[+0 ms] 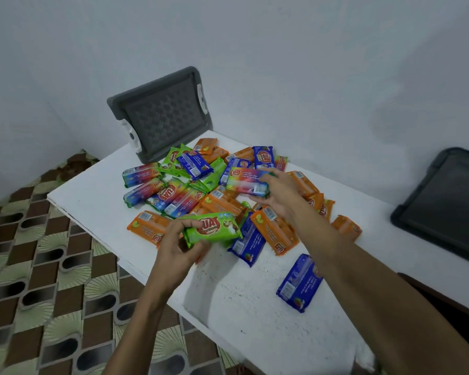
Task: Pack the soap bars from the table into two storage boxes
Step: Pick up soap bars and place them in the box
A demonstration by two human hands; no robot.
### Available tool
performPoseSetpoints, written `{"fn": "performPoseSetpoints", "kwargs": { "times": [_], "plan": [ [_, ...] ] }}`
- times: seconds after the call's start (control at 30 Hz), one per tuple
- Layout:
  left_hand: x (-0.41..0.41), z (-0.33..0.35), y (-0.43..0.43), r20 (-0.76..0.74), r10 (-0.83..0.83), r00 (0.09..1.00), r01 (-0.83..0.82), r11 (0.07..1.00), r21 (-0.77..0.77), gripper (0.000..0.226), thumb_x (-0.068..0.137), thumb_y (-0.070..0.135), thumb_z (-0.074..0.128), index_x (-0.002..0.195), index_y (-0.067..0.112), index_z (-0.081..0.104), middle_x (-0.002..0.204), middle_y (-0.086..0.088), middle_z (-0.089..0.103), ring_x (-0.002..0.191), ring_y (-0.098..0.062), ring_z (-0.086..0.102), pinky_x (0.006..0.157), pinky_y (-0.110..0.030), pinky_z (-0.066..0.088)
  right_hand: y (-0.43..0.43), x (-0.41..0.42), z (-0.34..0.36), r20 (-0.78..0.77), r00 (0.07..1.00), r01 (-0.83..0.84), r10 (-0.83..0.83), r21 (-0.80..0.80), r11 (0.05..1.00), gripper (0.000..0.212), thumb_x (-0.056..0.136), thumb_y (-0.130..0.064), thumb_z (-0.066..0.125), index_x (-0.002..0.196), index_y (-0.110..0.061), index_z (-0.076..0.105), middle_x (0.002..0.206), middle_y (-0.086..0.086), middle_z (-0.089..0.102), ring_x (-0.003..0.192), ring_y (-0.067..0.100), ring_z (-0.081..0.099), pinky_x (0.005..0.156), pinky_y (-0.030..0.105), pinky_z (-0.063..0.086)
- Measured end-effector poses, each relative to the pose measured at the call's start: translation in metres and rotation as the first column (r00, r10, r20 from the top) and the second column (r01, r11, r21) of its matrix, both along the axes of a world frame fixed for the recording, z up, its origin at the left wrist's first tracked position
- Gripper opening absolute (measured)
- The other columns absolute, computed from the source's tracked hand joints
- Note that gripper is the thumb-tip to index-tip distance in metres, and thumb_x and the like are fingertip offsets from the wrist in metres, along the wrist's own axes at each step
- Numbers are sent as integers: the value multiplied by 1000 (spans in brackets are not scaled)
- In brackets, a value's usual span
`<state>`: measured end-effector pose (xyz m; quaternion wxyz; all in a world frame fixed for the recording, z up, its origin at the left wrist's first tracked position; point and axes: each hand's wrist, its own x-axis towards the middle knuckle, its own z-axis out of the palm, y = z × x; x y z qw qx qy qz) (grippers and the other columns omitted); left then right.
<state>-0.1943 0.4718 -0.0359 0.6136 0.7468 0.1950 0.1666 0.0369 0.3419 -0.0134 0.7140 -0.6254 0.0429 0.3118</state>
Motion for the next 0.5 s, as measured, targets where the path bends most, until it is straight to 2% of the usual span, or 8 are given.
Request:
{"fn": "performPoseSetpoints", "kwargs": {
  "times": [0.07,0.2,0.3,0.37,0.43,0.5],
  "plan": [
    [2,2,-6,19,4,1000,-4,1000,-19,22,82,18,68,99,30,62,119,-4,56,112,-20,58,84,-36,54,-17,-4,11,-25,1000,3,-2,32,999,23,97,-6,50,118,-14,56,118,14,59,102,32,66,76,50,60],
    [12,7,-25,56,-6,998,10,998,-69,18,89,7,65,102,18,61,118,-4,59,108,-17,61,76,-26,56,-55,-13,29,-72,992,110,-103,92,990,26,93,-1,43,104,-18,59,119,15,58,101,34,65,76,53,59],
    [21,9,-41,63,-44,997,50,995,-86,18,90,3,62,100,18,61,116,-6,60,101,-17,61,64,-19,52,-85,-22,43,-157,962,255,-224,213,943,28,89,-4,39,98,-17,62,109,13,60,86,28,62,58,36,56],
    [28,9,-52,54,-79,995,84,993,-86,17,90,4,62,100,18,61,117,-4,60,107,-19,61,69,-23,54,-105,-30,52,-210,944,303,-252,261,917,17,91,-27,49,97,-17,61,92,7,61,69,20,58,48,25,44],
    [35,9,-63,49,-114,992,117,991,-66,18,90,6,63,100,21,62,118,-2,60,111,-20,60,75,-28,56,-125,-35,58,-226,943,303,-243,286,909,46,82,-61,59,98,-18,61,72,4,56,54,15,47,49,23,31],
    [40,10,-75,50,-140,989,143,987,-73,18,89,7,64,99,22,62,119,0,60,112,-19,59,76,-27,56,-145,-39,60,-260,942,293,-213,324,900,66,65,-77,65,91,-16,59,70,5,48,51,15,38,52,25,29]
  ]
}}
